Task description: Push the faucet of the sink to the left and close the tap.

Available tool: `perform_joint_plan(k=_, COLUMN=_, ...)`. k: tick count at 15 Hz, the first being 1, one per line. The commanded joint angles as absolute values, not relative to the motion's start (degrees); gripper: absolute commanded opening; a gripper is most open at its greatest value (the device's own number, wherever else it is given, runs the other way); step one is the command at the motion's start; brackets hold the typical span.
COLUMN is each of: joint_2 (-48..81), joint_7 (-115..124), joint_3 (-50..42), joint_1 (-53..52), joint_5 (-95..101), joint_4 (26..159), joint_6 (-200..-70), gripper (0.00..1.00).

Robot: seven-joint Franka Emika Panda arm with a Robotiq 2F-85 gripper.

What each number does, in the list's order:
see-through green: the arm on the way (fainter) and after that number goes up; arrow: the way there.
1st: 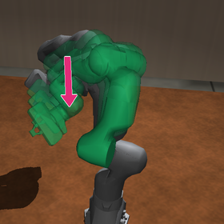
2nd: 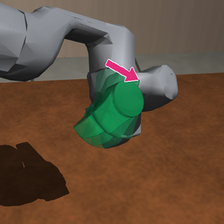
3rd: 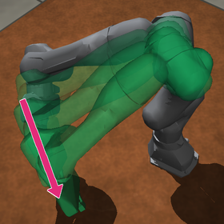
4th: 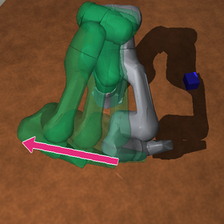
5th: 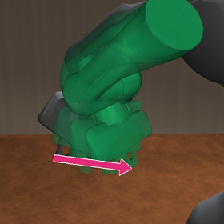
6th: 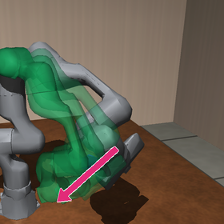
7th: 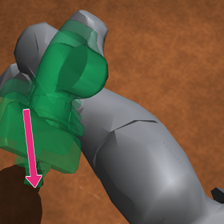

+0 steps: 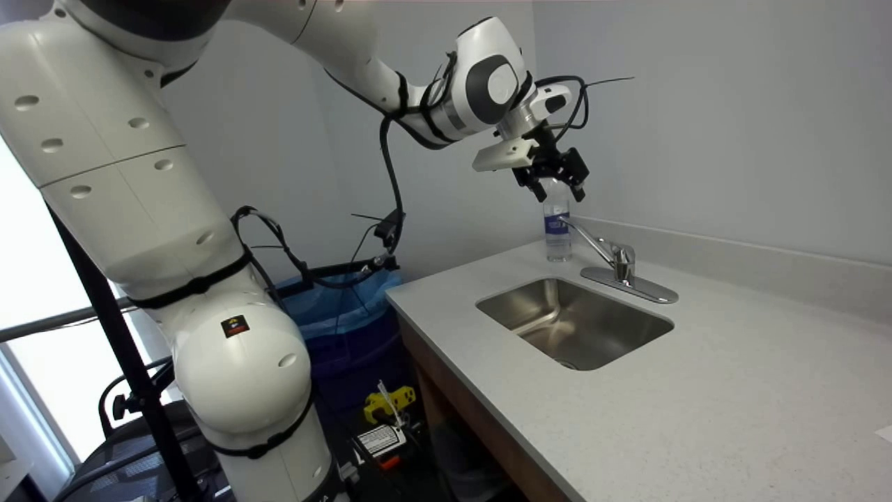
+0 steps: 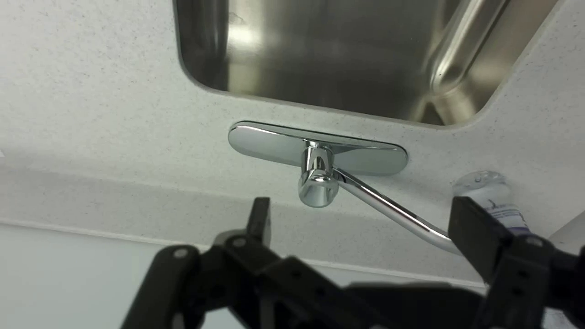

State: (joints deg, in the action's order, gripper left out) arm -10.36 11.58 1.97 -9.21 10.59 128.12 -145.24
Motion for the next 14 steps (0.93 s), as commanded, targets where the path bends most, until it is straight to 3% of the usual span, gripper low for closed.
perform_joint_plan(k=1, joint_2=-14.5, joint_7=8.5, joint_3=3.3, joint_1=-7.5, joint_5=8.0, joint_4=132.0, joint_6=-147.0, gripper=1.0)
perform_joint_plan(k=14, joint_2=-13.7, joint_7=9.2, joint_3=4.0, joint_1=-7.1, joint_5=7.7, joint_4=130.9, joint_6=-145.2, gripper=1.0)
